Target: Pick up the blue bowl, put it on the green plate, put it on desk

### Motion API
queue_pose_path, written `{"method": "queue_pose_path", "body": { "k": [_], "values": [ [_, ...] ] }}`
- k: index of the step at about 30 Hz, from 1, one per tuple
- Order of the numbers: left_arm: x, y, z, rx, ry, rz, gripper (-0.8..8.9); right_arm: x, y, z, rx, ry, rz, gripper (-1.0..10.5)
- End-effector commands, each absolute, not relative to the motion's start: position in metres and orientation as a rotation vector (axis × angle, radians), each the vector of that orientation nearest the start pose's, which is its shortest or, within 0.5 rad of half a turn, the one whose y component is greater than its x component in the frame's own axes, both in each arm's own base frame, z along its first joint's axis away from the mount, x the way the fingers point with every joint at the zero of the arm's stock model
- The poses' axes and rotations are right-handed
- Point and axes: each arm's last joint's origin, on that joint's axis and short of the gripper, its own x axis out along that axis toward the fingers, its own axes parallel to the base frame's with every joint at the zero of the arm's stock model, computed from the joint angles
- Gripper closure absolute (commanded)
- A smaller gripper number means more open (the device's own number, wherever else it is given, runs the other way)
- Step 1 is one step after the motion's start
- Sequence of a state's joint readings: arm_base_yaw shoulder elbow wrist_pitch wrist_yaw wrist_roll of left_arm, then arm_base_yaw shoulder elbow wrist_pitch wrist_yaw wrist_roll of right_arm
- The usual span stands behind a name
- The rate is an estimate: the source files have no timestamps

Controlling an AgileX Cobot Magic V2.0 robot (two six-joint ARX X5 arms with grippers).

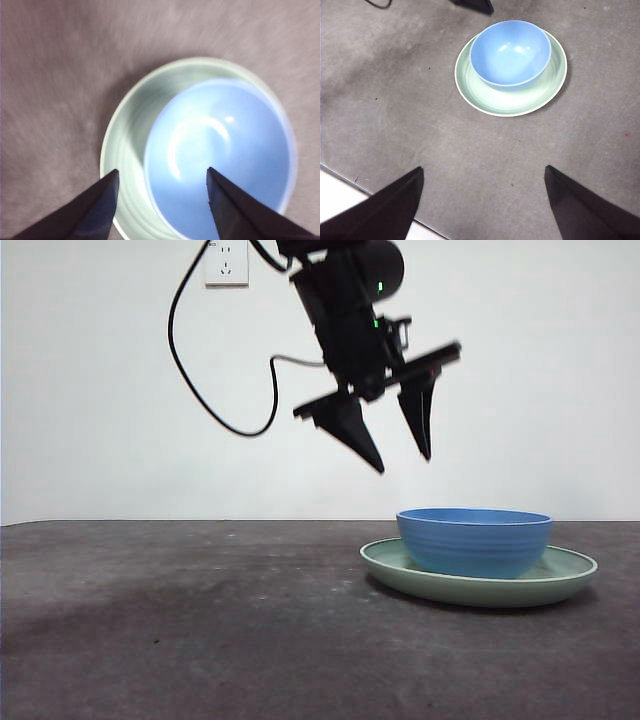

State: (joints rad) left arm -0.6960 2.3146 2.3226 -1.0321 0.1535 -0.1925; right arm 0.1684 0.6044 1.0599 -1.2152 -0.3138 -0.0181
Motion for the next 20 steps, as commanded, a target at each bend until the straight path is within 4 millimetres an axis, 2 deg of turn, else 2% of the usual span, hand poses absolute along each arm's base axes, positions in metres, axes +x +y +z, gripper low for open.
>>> {"method": "queue_pose_path", "body": {
  "k": [1,5,13,16,20],
  "values": [
    [0.37,-0.314,0.314,0.107,0.974,-0.702,5.28,0.063,0.02,0.355,0.045,0.741,0.464,5.6],
    [0.356,-0.293,0.361,0.067,0.866,-0.71,5.28,0.063,0.02,0.355,0.045,0.74,0.464,5.6],
    [0.313,-0.218,0.457,0.007,0.672,-0.674,5.28,0.063,0.02,0.355,0.045,0.74,0.464,5.6],
    [0.292,-0.189,0.481,0.007,0.635,-0.651,5.28,0.063,0.02,0.355,0.045,0.74,0.464,5.6],
    [0.269,-0.157,0.501,0.013,0.615,-0.615,5.28,0.064,0.02,0.355,0.044,0.737,0.465,5.6]
  ]
}}
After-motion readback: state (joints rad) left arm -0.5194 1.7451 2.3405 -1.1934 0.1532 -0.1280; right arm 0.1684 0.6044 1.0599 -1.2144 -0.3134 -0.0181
